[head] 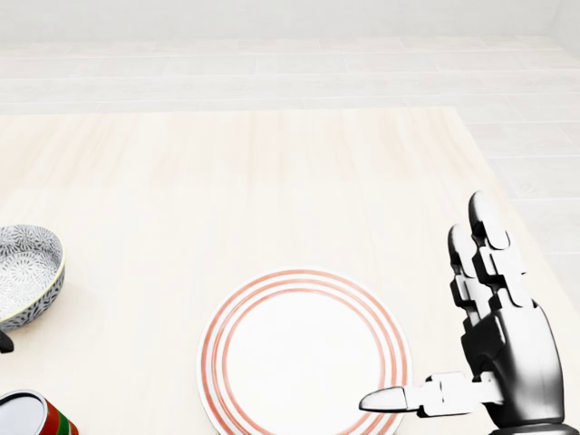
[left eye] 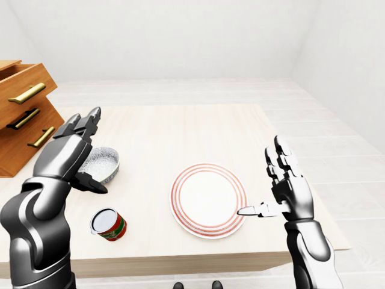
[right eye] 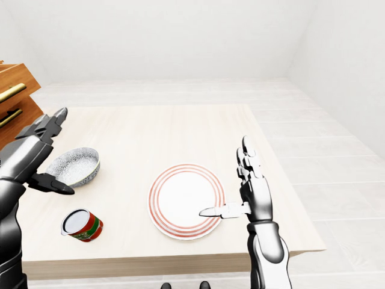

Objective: Put the bowl on the plate.

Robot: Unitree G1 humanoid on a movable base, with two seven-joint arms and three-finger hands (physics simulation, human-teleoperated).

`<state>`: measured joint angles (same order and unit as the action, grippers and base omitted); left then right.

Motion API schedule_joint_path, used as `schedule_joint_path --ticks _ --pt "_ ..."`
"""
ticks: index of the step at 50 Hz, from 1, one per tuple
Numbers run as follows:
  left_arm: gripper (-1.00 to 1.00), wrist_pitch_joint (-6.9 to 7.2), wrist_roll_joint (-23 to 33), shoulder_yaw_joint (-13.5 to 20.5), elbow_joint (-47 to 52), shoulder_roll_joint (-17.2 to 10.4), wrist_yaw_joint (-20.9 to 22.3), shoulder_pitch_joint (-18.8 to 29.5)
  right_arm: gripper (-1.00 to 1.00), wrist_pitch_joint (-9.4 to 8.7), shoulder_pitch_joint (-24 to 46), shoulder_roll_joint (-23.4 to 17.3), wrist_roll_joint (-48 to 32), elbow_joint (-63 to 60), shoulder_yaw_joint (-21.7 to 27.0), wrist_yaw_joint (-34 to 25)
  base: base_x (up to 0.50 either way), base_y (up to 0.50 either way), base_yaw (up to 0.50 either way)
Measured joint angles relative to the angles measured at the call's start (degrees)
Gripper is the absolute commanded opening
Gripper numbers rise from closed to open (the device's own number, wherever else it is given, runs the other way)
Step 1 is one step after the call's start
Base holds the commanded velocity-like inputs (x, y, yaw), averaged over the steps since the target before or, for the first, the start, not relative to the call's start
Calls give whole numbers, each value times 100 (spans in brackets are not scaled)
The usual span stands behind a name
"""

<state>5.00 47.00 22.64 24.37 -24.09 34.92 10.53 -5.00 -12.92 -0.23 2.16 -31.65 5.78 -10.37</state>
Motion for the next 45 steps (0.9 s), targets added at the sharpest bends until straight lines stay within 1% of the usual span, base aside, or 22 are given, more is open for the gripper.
schedule_joint_path --ticks 7,15,28,38,45 --pt "100 0 389 -52 -190 -47 105 49 100 0 -34 13 -12 -57 7 -22 0 0 0" --pt "100 0 829 -173 -545 -73 66 144 100 0 -130 37 -33 -142 -17 -50 0 0 0" --pt "100 0 1485 -446 -1470 -145 -234 543 100 0 -544 74 -75 -535 -95 -177 0 0 0" --pt "100 0 1825 -616 -2122 -217 -624 839 100 0 -767 122 -149 -691 -120 -262 0 0 0" --pt "100 0 1957 -724 -2574 -250 -869 1040 100 0 -850 143 -199 -709 -139 -288 0 0 0"
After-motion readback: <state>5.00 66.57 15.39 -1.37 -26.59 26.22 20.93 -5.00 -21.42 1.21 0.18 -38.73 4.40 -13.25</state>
